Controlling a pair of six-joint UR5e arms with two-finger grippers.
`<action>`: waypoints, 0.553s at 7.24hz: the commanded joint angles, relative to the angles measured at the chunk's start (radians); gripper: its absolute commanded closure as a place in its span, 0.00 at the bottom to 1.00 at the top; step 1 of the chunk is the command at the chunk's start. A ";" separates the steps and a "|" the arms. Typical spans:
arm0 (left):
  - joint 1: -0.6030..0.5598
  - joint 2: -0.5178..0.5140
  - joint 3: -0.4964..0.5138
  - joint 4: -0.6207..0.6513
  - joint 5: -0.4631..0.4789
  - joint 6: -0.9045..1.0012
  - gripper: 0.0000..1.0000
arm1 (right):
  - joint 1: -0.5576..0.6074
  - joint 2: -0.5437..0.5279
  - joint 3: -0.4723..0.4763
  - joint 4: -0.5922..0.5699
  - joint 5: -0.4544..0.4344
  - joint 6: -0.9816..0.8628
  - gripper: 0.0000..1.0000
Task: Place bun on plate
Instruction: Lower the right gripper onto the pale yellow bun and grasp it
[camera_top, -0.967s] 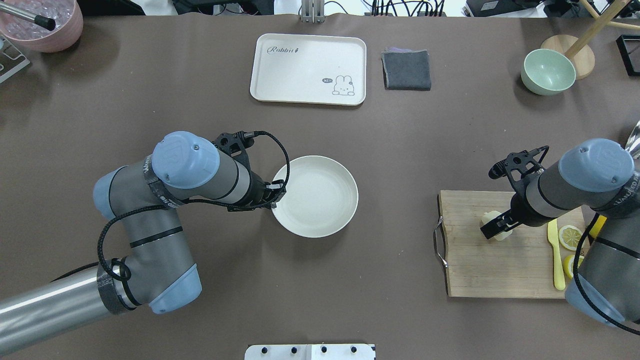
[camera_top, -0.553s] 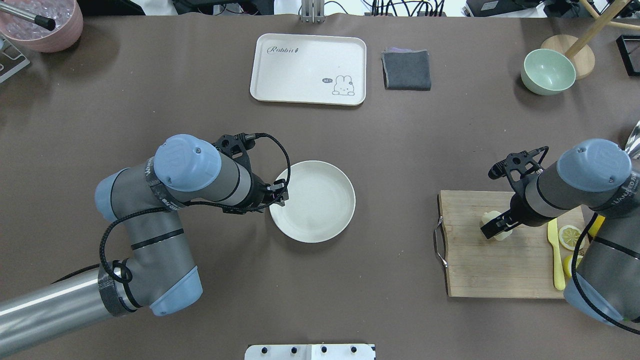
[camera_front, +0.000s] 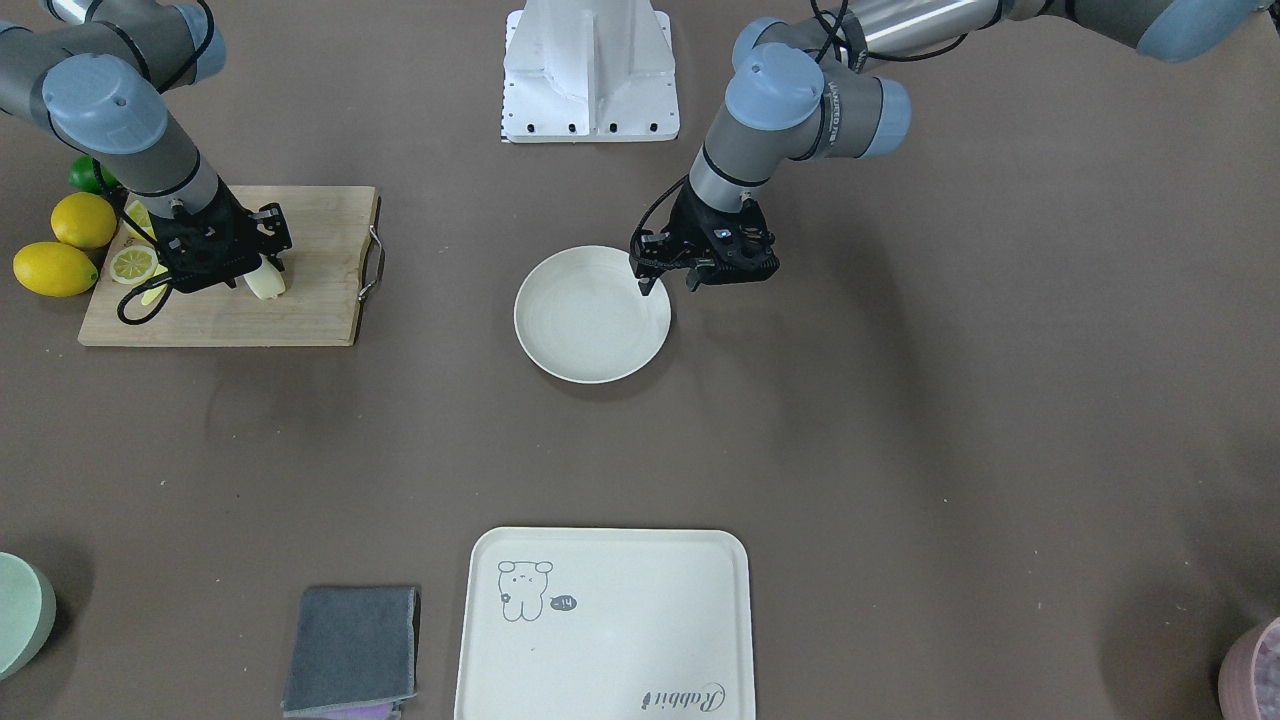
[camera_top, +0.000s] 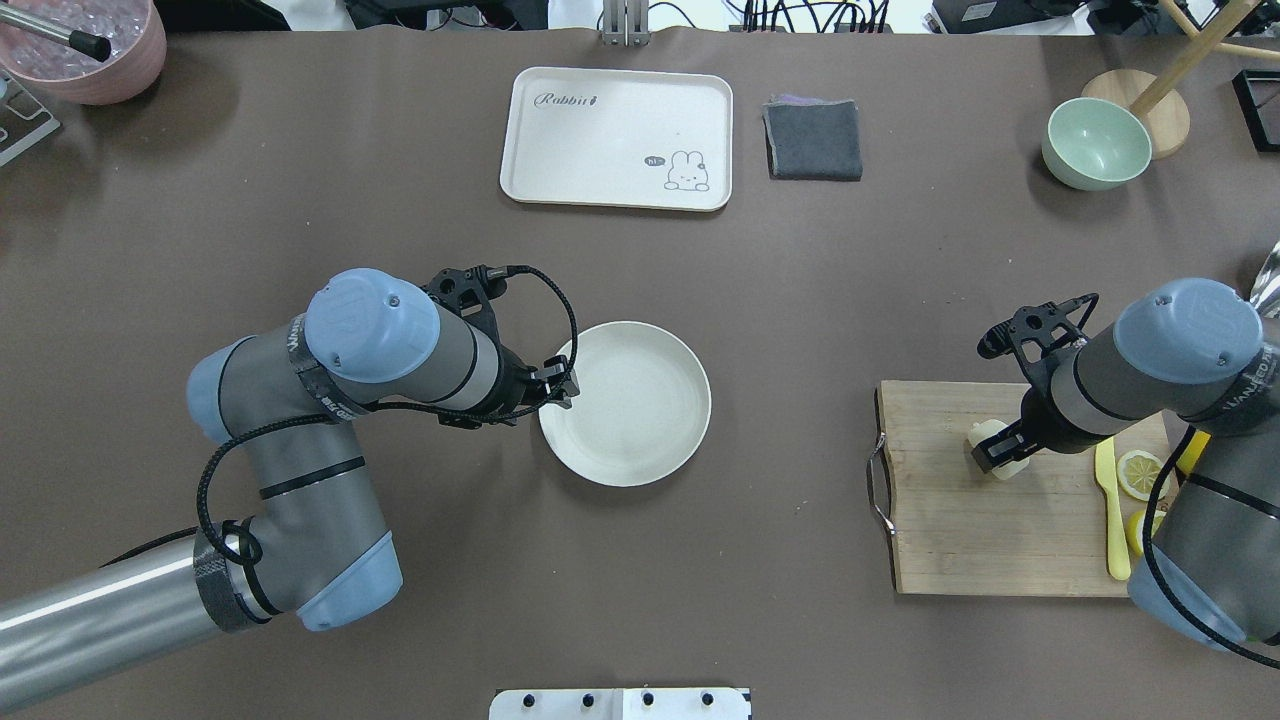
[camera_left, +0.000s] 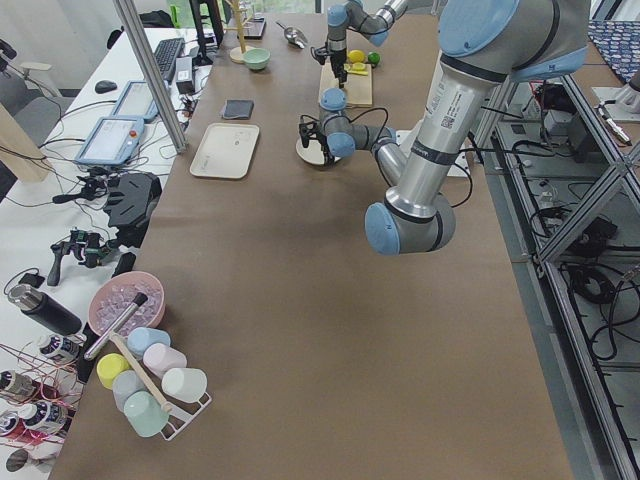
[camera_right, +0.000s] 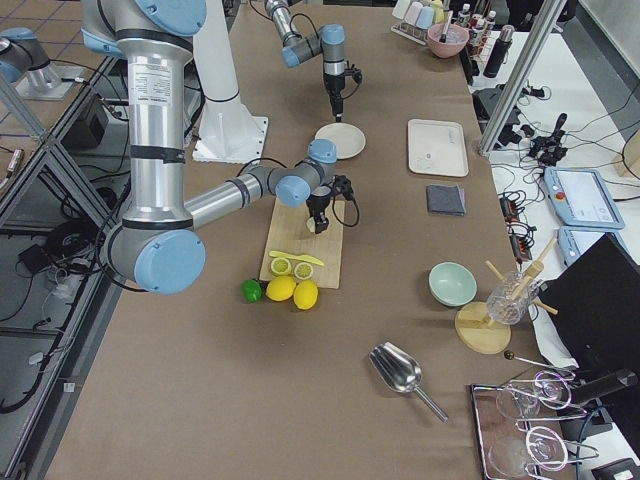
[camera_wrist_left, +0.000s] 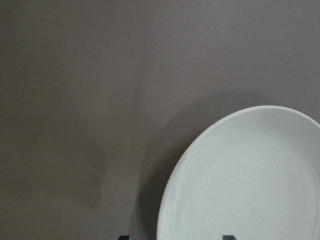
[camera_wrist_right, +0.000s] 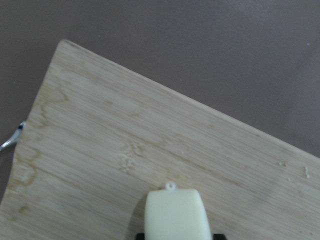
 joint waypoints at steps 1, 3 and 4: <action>-0.001 0.003 0.000 0.000 0.011 0.000 0.29 | 0.000 0.000 0.000 0.003 0.003 0.001 0.76; -0.022 0.006 -0.026 0.002 0.005 0.003 0.29 | 0.005 0.027 0.053 0.000 0.013 0.010 0.81; -0.042 0.048 -0.079 0.005 -0.005 0.036 0.29 | 0.006 0.091 0.057 -0.013 0.033 0.091 0.81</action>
